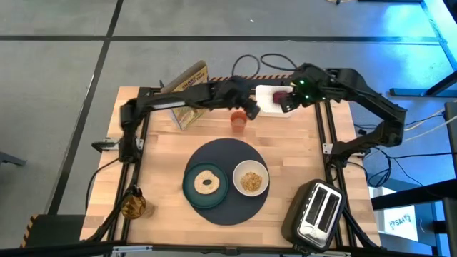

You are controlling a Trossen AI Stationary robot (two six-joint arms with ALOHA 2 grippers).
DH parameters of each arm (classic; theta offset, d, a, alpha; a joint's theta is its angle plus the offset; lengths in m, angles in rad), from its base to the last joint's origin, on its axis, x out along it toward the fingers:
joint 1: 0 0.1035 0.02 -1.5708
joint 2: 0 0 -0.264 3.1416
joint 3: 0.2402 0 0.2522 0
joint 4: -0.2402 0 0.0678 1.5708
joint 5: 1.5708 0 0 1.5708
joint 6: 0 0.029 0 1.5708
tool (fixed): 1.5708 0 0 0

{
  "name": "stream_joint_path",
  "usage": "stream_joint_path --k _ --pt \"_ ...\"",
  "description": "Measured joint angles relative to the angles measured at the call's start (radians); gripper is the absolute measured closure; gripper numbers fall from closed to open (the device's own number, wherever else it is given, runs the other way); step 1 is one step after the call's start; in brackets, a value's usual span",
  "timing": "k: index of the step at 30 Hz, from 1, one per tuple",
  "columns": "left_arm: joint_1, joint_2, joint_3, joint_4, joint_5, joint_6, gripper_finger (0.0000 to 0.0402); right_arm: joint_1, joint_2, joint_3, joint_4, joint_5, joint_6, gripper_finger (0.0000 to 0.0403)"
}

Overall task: Arrange a breakfast setting
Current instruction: Adjust the white bin

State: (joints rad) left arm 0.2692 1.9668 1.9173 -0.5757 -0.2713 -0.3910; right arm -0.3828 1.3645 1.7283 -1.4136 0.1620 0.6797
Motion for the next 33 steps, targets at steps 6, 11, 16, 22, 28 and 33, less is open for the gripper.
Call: stream_joint_path --k 6,11,16,22,28,33 --pt "0.049 0.188 0.140 0.069 -0.047 0.008 0.0208 0.000 -0.016 0.000 -0.014 0.034 0.078 0.0237" --pt "0.051 0.288 0.147 0.157 -0.094 0.009 0.0208 0.003 -0.016 0.000 -0.051 0.034 0.151 0.0237" --pt "0.063 0.369 0.149 0.195 -0.118 0.038 0.0209 0.003 -0.015 0.000 -0.051 0.031 0.205 0.0237" --pt "0.089 0.432 0.148 0.199 -0.068 0.012 0.0209 0.003 -0.012 0.000 -0.051 0.028 0.244 0.0237" --pt "0.112 0.450 0.148 0.202 -0.003 0.001 0.0219 0.002 -0.010 0.000 -0.047 0.026 0.266 0.0237" --pt "0.124 0.450 0.148 0.192 -0.001 0.018 0.0259 0.003 -0.008 0.000 -0.045 0.025 0.285 0.0237"
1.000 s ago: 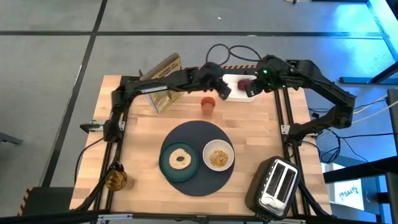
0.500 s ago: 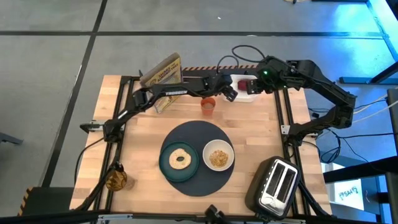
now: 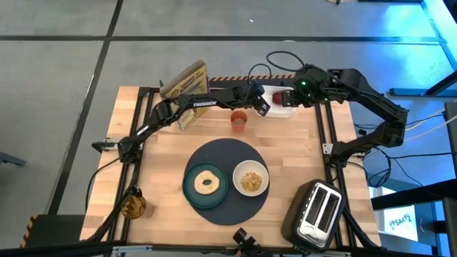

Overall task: Arrange a breakfast setting
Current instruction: Adjust the white bin, then put the red apple on the dark green plate

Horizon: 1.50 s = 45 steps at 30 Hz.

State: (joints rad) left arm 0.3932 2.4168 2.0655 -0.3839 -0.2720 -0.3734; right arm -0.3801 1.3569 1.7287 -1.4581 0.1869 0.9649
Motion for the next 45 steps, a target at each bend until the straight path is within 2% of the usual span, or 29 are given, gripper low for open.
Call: stream_joint_path --k 8,15,25,32,39,45 --pt "0.000 -0.009 0.000 -0.063 -0.004 0.034 0.0341 0.000 0.001 0.000 0.040 -0.006 0.024 0.0237" --pt "0.024 -0.035 0.000 -0.197 -0.017 0.010 0.0396 0.000 0.049 0.001 0.157 0.038 0.026 0.0237" --pt "0.062 -0.095 -0.002 -0.337 -0.026 0.027 0.0400 0.000 0.134 0.000 0.188 0.027 -0.004 0.0237" --pt "0.059 -0.147 -0.002 -0.327 -0.051 0.077 0.0396 -0.022 0.135 0.000 0.198 0.034 -0.037 0.0237" --pt "0.052 -0.189 -0.001 -0.319 -0.071 0.137 0.0397 -0.026 0.135 0.000 0.201 -0.014 -0.226 0.0237" --pt "0.053 -0.247 -0.001 -0.395 -0.095 0.127 0.0389 -0.054 0.134 -0.013 0.246 -0.056 -0.367 0.0237"
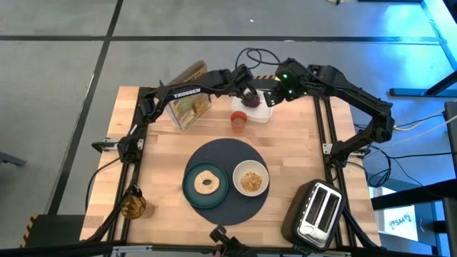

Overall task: Arrange a breakfast setting
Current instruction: Put the red apple on the dark green plate

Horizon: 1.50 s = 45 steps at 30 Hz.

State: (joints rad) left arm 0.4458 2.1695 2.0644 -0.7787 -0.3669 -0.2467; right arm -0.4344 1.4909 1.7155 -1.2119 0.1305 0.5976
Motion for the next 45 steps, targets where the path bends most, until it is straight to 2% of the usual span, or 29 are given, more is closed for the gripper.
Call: stream_joint_path --k 3,6,9,11,13,18,22,25,28,31,33,37,39,45 --pt "-0.002 -0.049 0.000 0.010 -0.009 0.009 0.0388 -0.024 -0.001 -0.072 0.078 -0.053 -0.050 0.0237" --pt "-0.023 -0.100 0.000 0.026 0.001 0.103 0.0388 -0.058 -0.001 -0.187 0.184 -0.166 -0.071 0.0237" --pt "-0.055 -0.151 0.000 0.026 0.054 0.196 0.0388 -0.097 0.000 -0.306 0.361 -0.287 -0.048 0.0237" --pt "-0.071 -0.190 0.000 -0.023 0.022 0.249 0.0388 -0.120 0.001 -0.373 0.528 -0.391 0.006 0.0237" --pt "-0.078 -0.221 0.001 -0.069 -0.066 0.270 0.0388 -0.147 0.011 -0.409 0.641 -0.455 0.061 0.0237" --pt "-0.040 -0.291 0.000 -0.161 -0.089 0.322 0.0388 -0.184 0.065 -0.415 0.603 -0.394 0.086 0.0237" --pt "0.010 -0.351 0.000 -0.198 0.042 0.374 0.0388 -0.207 0.104 -0.404 0.645 -0.371 0.054 0.0237" --pt "0.053 -0.405 0.000 -0.233 0.176 0.381 0.0388 -0.208 0.178 -0.352 0.617 -0.349 0.055 0.0237" --pt "0.091 -0.461 0.000 -0.242 0.216 0.418 0.0388 -0.198 0.259 -0.246 0.570 -0.349 0.026 0.0237" --pt "0.134 -0.501 0.000 -0.241 0.236 0.498 0.0386 -0.193 0.348 -0.110 0.422 -0.266 -0.038 0.0237" --pt "0.162 -0.517 0.000 -0.241 0.290 0.533 0.0377 -0.189 0.408 -0.009 0.319 -0.202 -0.101 0.0237" --pt "0.216 -0.530 0.000 -0.255 0.432 0.573 0.0343 -0.182 0.510 0.171 0.164 -0.094 -0.271 0.0237" --pt "0.233 -0.529 0.000 -0.279 0.477 0.580 0.0321 -0.181 0.561 0.244 0.112 -0.074 -0.368 0.0237" --pt "0.259 -0.529 0.000 -0.373 0.504 0.616 0.0259 -0.180 0.658 0.352 0.017 -0.069 -0.574 0.0237"
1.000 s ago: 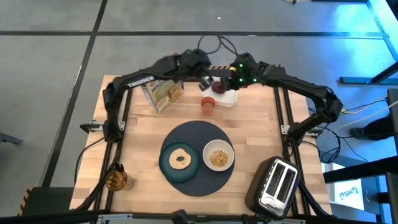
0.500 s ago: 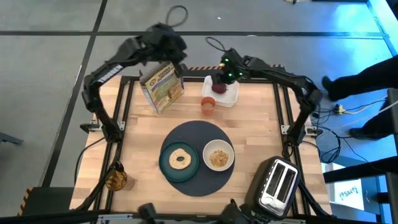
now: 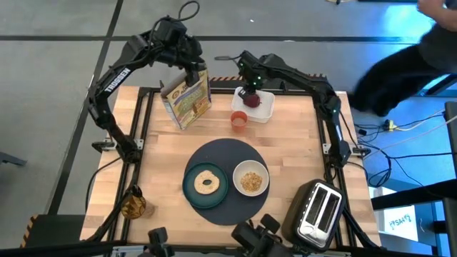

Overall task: Arrange a breakfast setting
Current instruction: Put the red apple on the dark green plate

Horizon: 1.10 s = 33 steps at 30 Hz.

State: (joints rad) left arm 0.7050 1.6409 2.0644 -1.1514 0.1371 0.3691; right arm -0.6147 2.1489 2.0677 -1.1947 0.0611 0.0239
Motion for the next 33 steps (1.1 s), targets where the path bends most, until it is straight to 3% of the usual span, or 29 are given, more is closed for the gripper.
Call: stream_joint_path --k 7,21,25,33 --pt "0.015 0.000 0.000 -0.037 -0.004 0.014 0.0219 0.000 0.069 0.002 -0.093 0.006 -0.104 0.0220" --pt "0.008 0.001 0.000 0.030 -0.005 0.034 0.0196 0.082 0.152 0.002 -0.062 0.150 -0.234 0.0140" --pt "0.008 0.002 0.000 0.040 -0.014 0.033 0.0188 0.086 0.175 0.002 -0.064 0.221 -0.234 0.0132" --pt "0.008 0.002 0.000 0.046 -0.021 0.026 0.0149 0.085 0.182 0.002 -0.072 0.227 -0.226 0.0132"
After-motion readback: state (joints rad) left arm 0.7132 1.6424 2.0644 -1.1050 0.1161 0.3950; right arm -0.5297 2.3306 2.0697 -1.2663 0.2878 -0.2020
